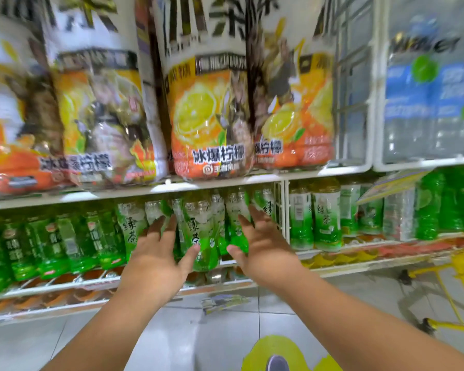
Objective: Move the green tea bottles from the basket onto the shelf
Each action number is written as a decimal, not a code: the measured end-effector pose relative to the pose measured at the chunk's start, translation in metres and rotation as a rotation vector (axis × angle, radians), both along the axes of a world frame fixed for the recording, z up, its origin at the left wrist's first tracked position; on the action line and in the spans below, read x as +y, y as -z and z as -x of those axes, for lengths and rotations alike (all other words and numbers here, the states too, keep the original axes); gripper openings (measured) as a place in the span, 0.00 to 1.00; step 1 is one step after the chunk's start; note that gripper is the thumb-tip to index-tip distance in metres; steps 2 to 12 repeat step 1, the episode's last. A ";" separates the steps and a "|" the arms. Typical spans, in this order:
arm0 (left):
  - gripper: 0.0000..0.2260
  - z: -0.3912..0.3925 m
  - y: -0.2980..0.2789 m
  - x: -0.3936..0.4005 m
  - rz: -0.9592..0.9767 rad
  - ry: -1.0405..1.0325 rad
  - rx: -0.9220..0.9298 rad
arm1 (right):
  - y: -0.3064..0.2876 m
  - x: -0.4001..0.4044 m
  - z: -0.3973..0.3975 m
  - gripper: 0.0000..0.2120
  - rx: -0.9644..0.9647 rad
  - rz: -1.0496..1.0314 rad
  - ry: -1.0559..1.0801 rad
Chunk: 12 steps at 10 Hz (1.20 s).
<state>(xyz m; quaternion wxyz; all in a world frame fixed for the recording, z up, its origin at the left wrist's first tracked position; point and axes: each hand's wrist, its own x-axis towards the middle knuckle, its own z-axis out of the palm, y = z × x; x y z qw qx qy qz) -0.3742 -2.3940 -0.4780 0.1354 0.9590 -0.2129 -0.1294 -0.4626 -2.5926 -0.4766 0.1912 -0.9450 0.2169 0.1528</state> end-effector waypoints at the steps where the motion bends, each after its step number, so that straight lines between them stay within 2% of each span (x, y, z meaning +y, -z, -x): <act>1: 0.39 0.007 -0.019 0.011 -0.074 0.093 -0.132 | -0.020 0.006 0.010 0.38 -0.004 0.060 -0.094; 12: 0.39 0.007 -0.019 0.011 -0.074 0.093 -0.132 | -0.020 0.006 0.010 0.38 -0.004 0.060 -0.094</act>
